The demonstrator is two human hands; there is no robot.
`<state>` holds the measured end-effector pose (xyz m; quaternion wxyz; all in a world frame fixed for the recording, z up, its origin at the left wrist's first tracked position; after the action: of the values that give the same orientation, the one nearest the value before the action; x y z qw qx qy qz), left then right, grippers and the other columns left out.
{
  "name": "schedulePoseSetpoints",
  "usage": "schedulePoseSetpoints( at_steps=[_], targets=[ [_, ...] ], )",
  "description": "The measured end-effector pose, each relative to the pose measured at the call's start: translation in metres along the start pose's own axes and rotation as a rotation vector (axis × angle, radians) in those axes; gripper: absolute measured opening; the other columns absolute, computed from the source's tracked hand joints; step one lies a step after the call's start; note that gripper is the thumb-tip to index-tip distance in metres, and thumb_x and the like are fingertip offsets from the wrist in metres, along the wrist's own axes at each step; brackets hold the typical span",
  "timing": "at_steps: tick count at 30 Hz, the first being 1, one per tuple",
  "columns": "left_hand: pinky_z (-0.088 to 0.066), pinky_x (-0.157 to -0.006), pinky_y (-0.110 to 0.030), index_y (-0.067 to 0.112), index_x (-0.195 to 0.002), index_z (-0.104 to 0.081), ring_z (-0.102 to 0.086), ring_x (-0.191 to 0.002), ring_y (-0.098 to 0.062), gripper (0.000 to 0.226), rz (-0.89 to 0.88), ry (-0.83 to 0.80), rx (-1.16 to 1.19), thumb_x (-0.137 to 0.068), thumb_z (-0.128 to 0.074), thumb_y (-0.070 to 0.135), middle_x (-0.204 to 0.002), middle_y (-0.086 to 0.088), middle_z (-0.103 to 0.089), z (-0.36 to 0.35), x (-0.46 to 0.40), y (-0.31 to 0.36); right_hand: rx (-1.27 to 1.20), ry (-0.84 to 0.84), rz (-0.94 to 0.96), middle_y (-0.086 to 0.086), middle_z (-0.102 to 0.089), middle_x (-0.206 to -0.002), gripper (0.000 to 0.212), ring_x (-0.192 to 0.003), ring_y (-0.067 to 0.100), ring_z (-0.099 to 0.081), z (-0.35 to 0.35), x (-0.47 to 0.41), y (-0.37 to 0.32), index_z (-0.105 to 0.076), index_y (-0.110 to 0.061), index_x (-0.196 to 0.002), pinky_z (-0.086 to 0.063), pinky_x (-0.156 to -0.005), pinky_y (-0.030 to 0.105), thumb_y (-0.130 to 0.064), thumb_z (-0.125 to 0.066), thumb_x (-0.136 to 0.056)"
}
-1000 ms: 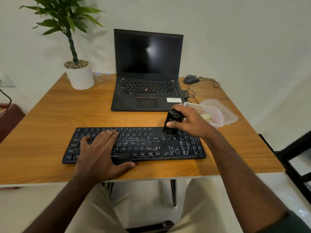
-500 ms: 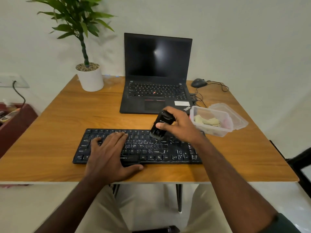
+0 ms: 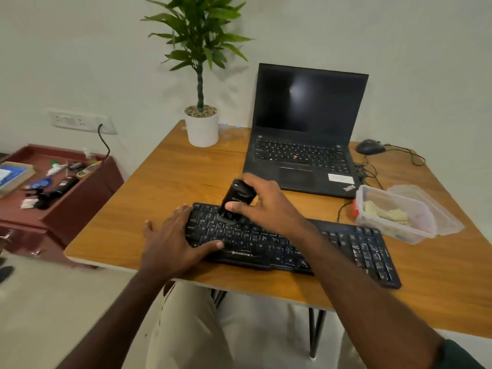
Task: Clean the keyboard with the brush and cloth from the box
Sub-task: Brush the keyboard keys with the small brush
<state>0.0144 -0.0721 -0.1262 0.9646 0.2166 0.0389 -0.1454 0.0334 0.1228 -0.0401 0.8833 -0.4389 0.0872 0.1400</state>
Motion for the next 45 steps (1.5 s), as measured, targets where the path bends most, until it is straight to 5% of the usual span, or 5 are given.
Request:
schedulePoseSetpoints(
  at_steps=[10, 19, 32, 37, 45],
  targets=[
    [-0.013, -0.116, -0.062, 0.024, -0.131, -0.060, -0.036, -0.144, -0.019, 0.115, 0.113, 0.123, -0.071, -0.054, -0.029, 0.104, -0.147, -0.007, -0.052, 0.015, 0.008, -0.010, 0.014, -0.064, 0.065, -0.002, -0.067, -0.090, 0.028, -0.083, 0.015, -0.064, -0.070, -0.047, -0.025, -0.057, -0.020, -0.104, -0.056, -0.071, 0.039, -0.035, -0.074, -0.089],
    [-0.013, -0.116, -0.061, 0.022, -0.125, -0.061, -0.040, -0.142, -0.019, 0.116, 0.153, 0.123, -0.068, -0.051, -0.030, 0.105, -0.147, -0.007, -0.052, 0.016, 0.009, -0.014, 0.207, -0.191, 0.009, -0.001, -0.063, -0.085, 0.027, -0.079, 0.018, -0.061, -0.052, -0.059, -0.017, -0.057, -0.018, -0.089, -0.056, -0.072, 0.049, -0.032, -0.079, -0.081],
    [-0.015, -0.115, -0.061, 0.021, -0.133, -0.054, -0.043, -0.140, -0.021, 0.109, 0.113, 0.138, -0.050, -0.061, -0.035, 0.100, -0.140, -0.008, -0.058, 0.014, 0.009, -0.012, 0.210, -0.267, -0.008, -0.003, -0.063, -0.086, 0.026, -0.078, 0.015, -0.061, -0.028, -0.044, -0.006, -0.059, -0.015, -0.094, -0.049, -0.067, 0.036, -0.029, -0.079, -0.084],
    [-0.027, -0.115, -0.055, 0.017, -0.138, -0.052, -0.050, -0.134, -0.019, 0.095, -0.110, 0.170, 0.071, -0.075, -0.042, 0.087, -0.142, -0.007, -0.057, 0.011, 0.012, 0.009, 0.064, -0.166, 0.024, 0.001, -0.066, -0.088, 0.029, -0.083, 0.020, -0.065, -0.030, -0.040, -0.011, -0.058, -0.015, -0.101, -0.057, -0.072, 0.044, -0.033, -0.076, -0.087],
    [-0.039, -0.108, -0.050, 0.016, -0.135, -0.059, -0.055, -0.130, -0.017, 0.095, -0.119, 0.136, -0.004, -0.076, -0.039, 0.088, -0.144, -0.003, -0.055, 0.007, 0.014, 0.015, 0.189, -0.381, -0.072, -0.002, -0.064, -0.090, 0.022, -0.081, 0.015, -0.064, -0.017, -0.027, 0.013, -0.058, -0.024, -0.093, -0.051, -0.068, 0.034, -0.029, -0.078, -0.087]
  ],
)
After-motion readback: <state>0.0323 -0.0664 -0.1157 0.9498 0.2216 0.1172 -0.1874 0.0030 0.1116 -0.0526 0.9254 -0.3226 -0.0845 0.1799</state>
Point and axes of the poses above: each hand's wrist, its own x-axis away from the middle knuckle, its own z-axis out of the back of the hand, y = z × x, the point moved 9 cm from there along -x, towards the middle knuckle
